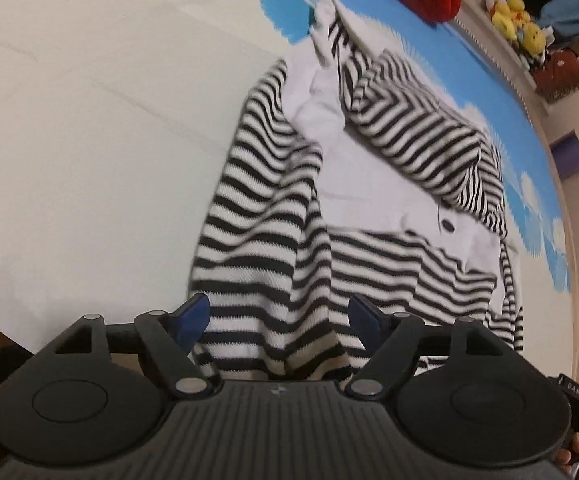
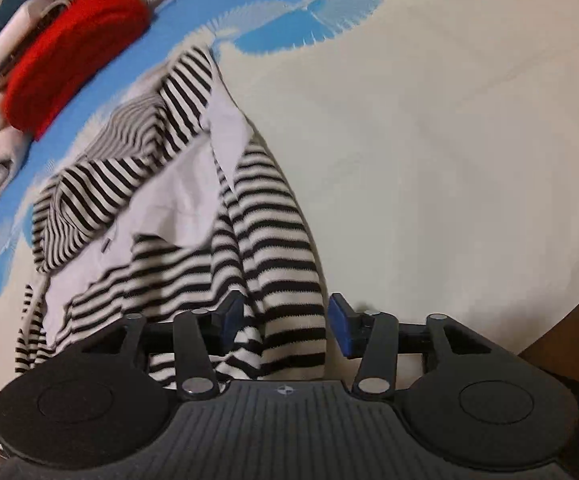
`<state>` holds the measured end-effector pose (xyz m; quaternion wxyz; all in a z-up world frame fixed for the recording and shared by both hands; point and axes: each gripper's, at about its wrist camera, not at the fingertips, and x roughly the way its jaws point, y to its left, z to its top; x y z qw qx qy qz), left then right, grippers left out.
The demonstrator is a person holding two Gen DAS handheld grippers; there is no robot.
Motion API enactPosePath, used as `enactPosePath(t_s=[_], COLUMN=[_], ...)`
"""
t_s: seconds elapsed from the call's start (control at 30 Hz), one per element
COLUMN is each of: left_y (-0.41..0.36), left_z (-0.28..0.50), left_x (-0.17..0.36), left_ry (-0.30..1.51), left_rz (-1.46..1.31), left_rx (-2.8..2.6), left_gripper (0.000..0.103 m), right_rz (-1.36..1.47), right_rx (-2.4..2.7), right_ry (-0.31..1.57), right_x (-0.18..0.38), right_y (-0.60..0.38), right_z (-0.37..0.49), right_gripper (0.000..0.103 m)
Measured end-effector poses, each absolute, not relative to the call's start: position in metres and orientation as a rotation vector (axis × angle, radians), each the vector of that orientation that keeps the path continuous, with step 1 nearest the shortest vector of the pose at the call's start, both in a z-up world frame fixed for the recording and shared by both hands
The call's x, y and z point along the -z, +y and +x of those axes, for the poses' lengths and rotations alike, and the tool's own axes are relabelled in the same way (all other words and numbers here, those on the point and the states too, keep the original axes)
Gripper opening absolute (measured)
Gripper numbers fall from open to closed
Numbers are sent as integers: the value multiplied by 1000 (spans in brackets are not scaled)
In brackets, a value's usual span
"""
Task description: Fold small clothes
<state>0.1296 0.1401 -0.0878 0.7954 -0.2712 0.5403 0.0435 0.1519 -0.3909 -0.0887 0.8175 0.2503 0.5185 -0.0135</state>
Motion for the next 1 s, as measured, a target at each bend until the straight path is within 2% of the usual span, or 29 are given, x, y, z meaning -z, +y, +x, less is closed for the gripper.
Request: enactPosePath(t_s=[0.17,0.27,0.3,0.33,0.37,0.4,0.43,0.47,0.57,0.63,0.7,0.73,0.77,1.0], left_y=[135,138,138,139,139,138,137,136,135,137,136,135,135,130], left_z=[130,127,127,126,125,124,122,121,115,115,115,116,116,118], left_x=[111,114,112,111,112,111,108,105,97,99,102,104,105,109], left_ry=[1232,1231,1225,1223,1225,1219,1211,1200,1174,1175,1192,1204,1210,1217], left_rz=[-516,-498,-493,-495,-507,-513,-506,-489,-502,-515,-514,-509,-500,-457], left_rx=[-157,-185,-177,-157,-137,-124,-111,-105,-101,-114,-119,-118,-117,-125], left_gripper=[81,75,60,37,29,17,11,11,12,22,26,30,30,31], right_rz=[581,512,482,470,468,474,487,503,525,514,511,513,511,460], right_rx=[40,29,26,25,26,23,19,8,-27,-30,-4,16,26,37], right_ry=[1170,1230,1236,1232,1228,1222,1212,1203,1132,1115,1149,1175,1198,1216], right_x=[107,115,116,115,114,112,111,108,93,89,95,100,104,109], right_y=[-381,-367,-364,-362,-362,-362,-363,-364,-366,-366,-368,-369,-369,-365], right_z=[158,159,158,158,157,156,155,154,150,149,150,151,151,151], right_gripper=[55,56,56,55,53,47,25,12,9,10,15,25,29,32])
